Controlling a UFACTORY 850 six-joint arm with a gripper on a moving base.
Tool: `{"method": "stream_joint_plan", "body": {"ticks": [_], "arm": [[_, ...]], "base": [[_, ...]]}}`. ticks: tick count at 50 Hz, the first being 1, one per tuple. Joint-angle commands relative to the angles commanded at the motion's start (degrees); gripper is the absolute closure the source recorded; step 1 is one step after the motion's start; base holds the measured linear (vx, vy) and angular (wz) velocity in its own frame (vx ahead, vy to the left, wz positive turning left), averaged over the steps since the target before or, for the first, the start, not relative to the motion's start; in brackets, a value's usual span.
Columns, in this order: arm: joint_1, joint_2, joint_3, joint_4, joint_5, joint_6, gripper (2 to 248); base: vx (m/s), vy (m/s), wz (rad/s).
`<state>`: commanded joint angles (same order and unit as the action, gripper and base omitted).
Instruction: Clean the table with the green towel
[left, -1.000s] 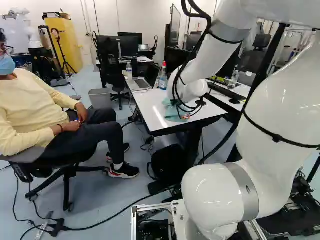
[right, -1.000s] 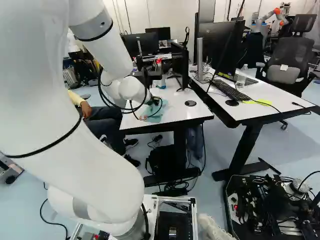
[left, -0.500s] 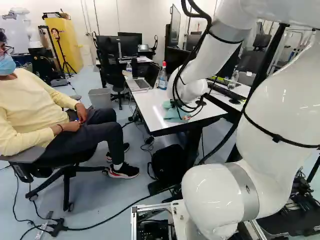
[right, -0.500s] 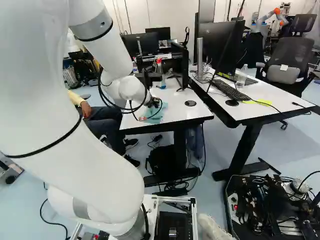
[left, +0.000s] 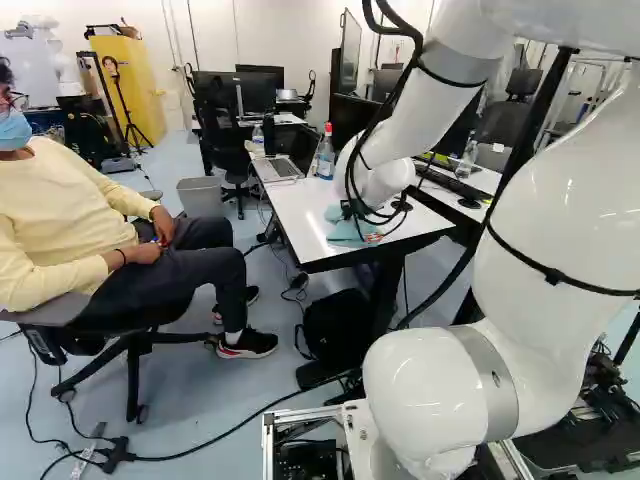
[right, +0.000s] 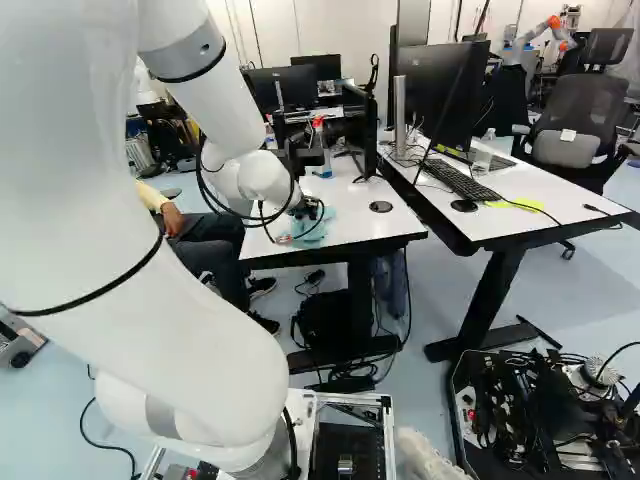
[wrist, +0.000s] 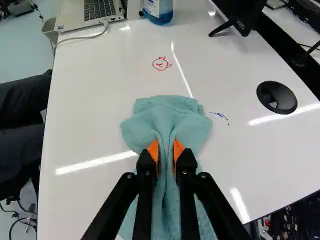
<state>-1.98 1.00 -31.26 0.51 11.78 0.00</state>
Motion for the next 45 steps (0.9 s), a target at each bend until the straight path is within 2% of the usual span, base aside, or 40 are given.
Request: {"method": "stream_joint_plan", "body": {"ticks": [45], "arm": [[0.0, 0.0, 0.0, 0.0, -1.3, 0.0, 196]], "base": [[0.0, 0.0, 0.0]]}}
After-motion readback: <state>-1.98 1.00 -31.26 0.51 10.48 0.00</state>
